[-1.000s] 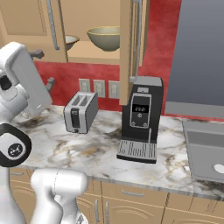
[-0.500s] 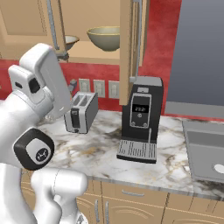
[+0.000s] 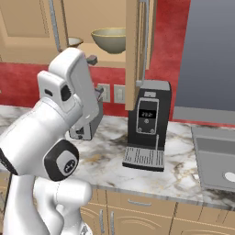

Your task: Open the cabinet. Pick the bowls from the counter and place them in the cabinet. Then close the cabinet.

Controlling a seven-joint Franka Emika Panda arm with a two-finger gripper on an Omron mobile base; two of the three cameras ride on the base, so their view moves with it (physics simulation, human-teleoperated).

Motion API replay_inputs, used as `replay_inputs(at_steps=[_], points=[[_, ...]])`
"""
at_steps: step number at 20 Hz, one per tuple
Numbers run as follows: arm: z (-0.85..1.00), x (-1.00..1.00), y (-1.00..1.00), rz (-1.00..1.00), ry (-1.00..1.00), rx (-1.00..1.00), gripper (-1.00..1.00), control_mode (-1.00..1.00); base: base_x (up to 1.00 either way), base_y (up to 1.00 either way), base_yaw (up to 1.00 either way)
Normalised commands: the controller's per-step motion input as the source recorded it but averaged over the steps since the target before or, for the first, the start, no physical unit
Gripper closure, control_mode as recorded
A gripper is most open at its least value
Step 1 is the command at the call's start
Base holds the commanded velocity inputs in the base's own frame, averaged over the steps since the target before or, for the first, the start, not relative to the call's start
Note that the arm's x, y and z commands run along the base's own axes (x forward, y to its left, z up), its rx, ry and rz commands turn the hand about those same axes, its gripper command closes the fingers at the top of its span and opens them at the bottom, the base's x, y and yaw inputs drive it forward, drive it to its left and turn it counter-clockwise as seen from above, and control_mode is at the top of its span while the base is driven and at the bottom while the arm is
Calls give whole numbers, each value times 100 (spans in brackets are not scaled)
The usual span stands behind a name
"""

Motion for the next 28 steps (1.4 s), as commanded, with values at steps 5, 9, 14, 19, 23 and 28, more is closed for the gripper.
replay_inputs(at_steps=[5,9,14,19,23,28], points=[[0,0,-46,0,0,0,-100,-100,0,0,0],[0,0,-47,0,0,0,-100,-100,0,0,0],[0,0,-44,2,0,0,-100,-100,0,0,0],[-3,1,-42,9,6,0,-100,-100,0,0,0],[-6,4,-41,17,6,0,-100,-100,0,0,0],[-10,15,-40,19,7,0,-100,-100,0,0,0]])
